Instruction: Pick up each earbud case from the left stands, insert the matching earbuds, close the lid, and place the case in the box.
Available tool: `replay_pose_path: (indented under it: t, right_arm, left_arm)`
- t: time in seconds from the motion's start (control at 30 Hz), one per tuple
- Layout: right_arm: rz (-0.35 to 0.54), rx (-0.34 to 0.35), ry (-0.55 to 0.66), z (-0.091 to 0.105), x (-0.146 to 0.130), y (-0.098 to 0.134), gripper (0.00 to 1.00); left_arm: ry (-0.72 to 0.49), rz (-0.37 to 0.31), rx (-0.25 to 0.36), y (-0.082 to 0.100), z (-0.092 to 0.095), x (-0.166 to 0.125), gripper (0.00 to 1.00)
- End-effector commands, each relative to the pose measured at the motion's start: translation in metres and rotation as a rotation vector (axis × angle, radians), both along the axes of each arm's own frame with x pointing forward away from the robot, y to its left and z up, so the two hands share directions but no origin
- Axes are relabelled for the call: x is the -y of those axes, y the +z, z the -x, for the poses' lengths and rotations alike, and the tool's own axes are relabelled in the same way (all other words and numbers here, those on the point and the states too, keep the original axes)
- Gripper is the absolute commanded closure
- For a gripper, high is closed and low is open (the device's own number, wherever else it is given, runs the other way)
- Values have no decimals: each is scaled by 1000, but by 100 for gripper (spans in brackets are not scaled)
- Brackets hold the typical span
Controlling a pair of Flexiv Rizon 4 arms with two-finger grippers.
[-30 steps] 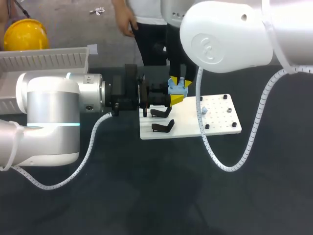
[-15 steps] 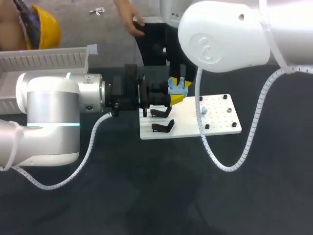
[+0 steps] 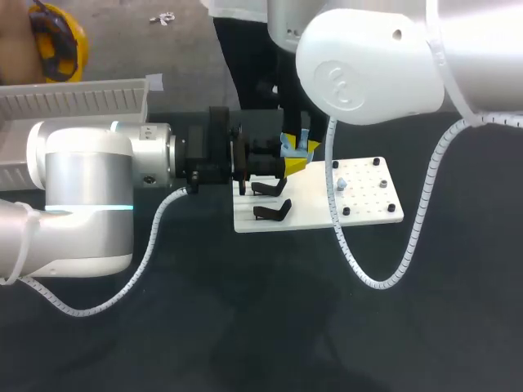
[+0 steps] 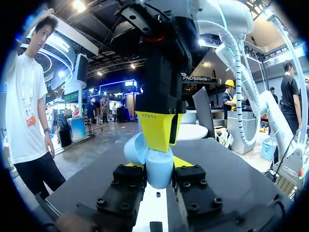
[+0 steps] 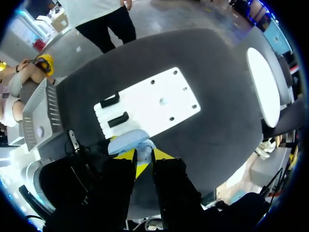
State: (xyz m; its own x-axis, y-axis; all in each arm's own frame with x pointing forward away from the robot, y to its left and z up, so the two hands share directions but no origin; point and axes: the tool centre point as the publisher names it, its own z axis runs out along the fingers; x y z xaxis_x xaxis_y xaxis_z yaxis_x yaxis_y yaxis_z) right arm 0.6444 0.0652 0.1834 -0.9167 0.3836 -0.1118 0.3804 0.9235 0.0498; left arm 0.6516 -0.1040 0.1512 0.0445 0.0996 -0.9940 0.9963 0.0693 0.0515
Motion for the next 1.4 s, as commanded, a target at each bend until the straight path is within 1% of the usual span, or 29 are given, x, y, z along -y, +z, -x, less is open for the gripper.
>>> replay_pose_path:
  t: [0.03,0.07,0.1,0.17,0.2,0.27,0.3,0.33,0.37,0.5,0.63,0.7,0.77,0.8,1.23,1.27,1.3,1.33,1.37,1.4]
  right_arm:
    - [-8,-3,-4,-3,0,0,93]
    - [-14,-3,-2,-3,0,0,63]
    - [-15,-2,-2,-2,1,1,53]
    - [-18,0,-1,-1,1,2,50]
    - [-24,0,14,1,1,4,28]
    - [-18,13,19,5,1,8,35]
    - [-15,23,19,8,2,10,31]
    - [-15,29,22,10,3,11,21]
    - [-16,55,35,16,6,14,0]
    - [-12,133,60,34,21,21,0]
    - [-14,180,80,46,33,22,0]
    - [-34,201,124,51,36,24,0]
    - [19,194,160,56,39,24,0]
    - [75,185,137,57,43,22,0]
    - [75,185,137,57,43,22,0]
    - [37,205,111,54,46,19,0]
    - [39,213,103,52,49,17,0]
    - [14,259,69,48,54,17,0]
    - [16,249,67,46,56,17,0]
    - [4,282,52,44,60,18,0]
  left_arm:
    - [9,6,6,-1,2,1,100]
    - [9,6,6,-1,2,1,100]
    - [9,6,6,-1,2,1,100]
    - [9,6,6,-1,2,1,100]
    - [9,6,6,-1,2,1,100]
    - [9,6,6,-1,2,1,100]
    - [9,6,6,-1,2,1,100]
    - [9,6,6,-1,2,1,100]
    - [9,6,6,-1,2,1,100]
    - [9,6,6,-1,2,1,100]
    - [9,6,6,-1,2,1,100]
    - [9,6,6,-1,2,1,100]
    - [9,6,6,-1,2,1,100]
    - [9,6,6,-1,2,1,100]
    - [9,6,6,-1,2,1,100]
    - [9,6,6,-1,2,1,100]
    - [9,6,6,-1,2,1,100]
    - [9,6,6,-1,2,1,100]
    - [9,6,6,-1,2,1,100]
    - [9,6,6,-1,2,1,100]
